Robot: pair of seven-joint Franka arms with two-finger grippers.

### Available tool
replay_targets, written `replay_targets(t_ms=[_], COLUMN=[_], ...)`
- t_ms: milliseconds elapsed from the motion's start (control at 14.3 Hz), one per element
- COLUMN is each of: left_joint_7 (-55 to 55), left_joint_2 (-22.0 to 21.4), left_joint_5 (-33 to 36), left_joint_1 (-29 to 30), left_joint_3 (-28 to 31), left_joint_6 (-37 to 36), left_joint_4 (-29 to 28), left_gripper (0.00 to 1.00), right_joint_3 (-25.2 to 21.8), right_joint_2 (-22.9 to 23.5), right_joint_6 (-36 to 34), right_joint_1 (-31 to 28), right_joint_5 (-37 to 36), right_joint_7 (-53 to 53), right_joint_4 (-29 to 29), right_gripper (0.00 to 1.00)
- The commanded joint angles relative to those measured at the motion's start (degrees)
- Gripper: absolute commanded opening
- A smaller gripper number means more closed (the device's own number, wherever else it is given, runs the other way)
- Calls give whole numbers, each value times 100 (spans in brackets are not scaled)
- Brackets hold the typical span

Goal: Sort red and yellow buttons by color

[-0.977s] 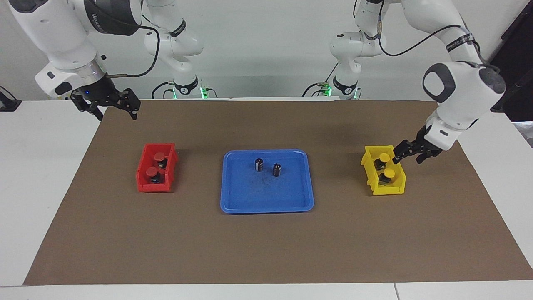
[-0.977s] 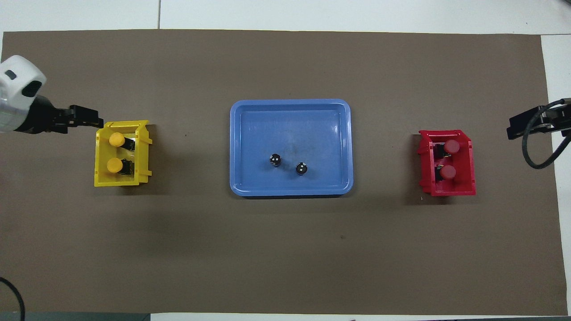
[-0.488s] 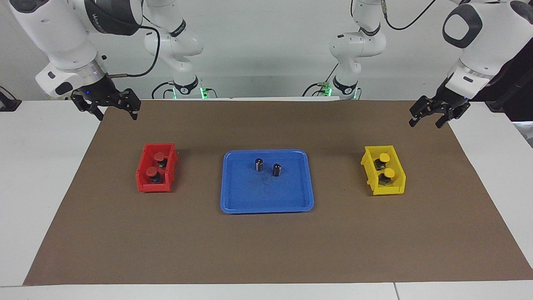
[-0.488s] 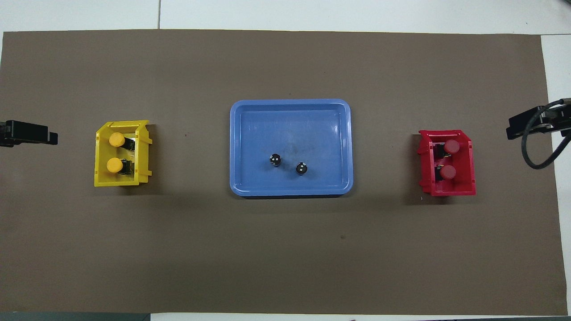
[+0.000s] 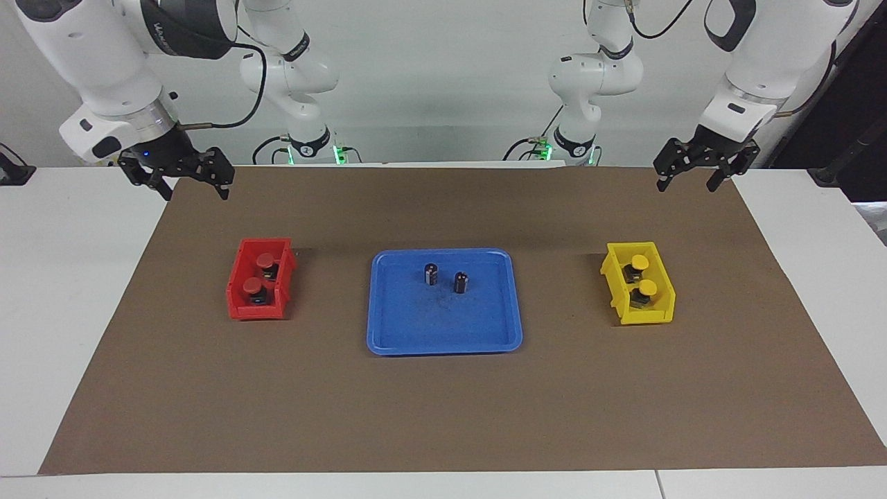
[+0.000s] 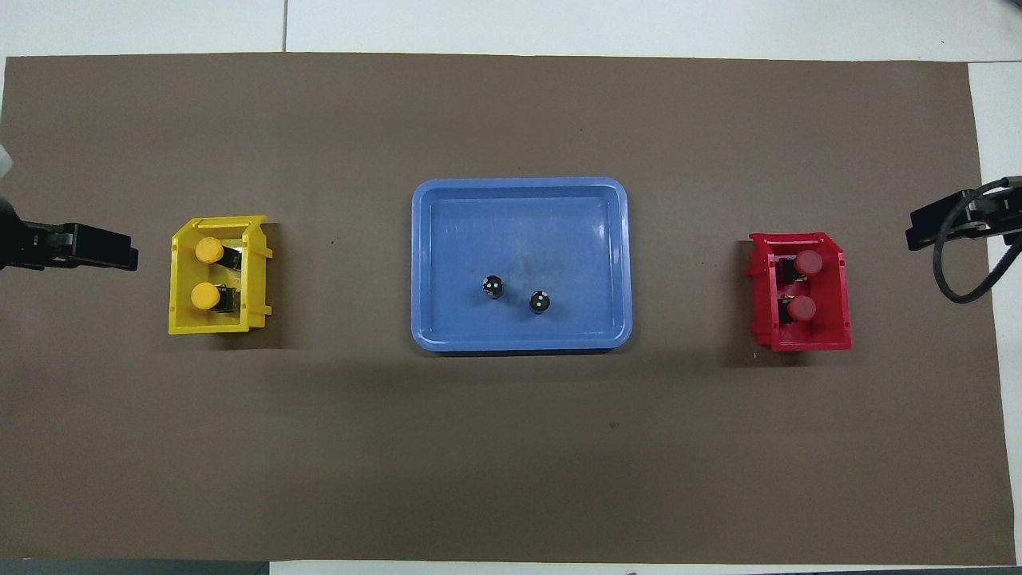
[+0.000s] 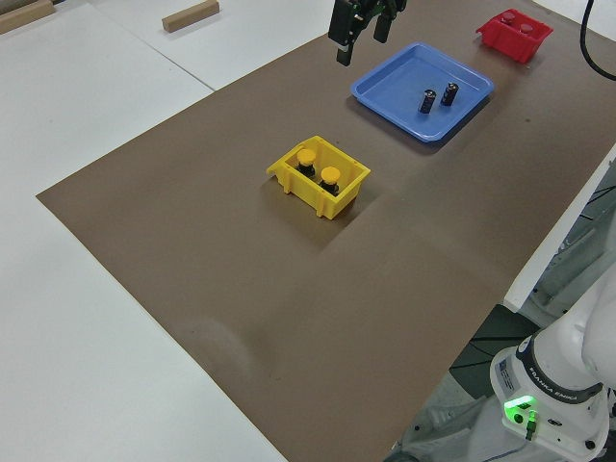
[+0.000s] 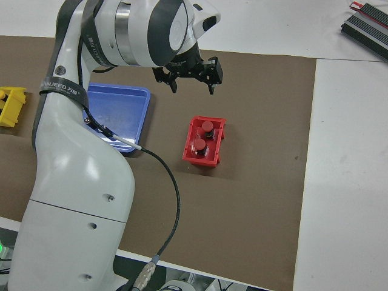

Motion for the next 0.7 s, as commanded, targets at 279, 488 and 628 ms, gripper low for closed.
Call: replay_targets(t_ms=[279,488,628], left_joint_7=[108,249,249], left_joint_2=[-22,-101,-84], left_joint_5=[108,108,108], left_joint_1=[139,-27,-10], left_joint_3=[233,436,445], left_joint_6=[-480,-384,-288], left_joint_4=[46,-95,-69], left_gripper=[100,100,100], right_joint_3=[-35,-35,-35], right_joint_2=[-125,-125,-125], right_joint_6=[87,87,87], right_joint_1=[33,33,33], right_joint_5=[73,73,73], right_joint_7=[-37,-37,-37], right_joint_4=[-173,-173,-164], right_gripper=[100,100,100])
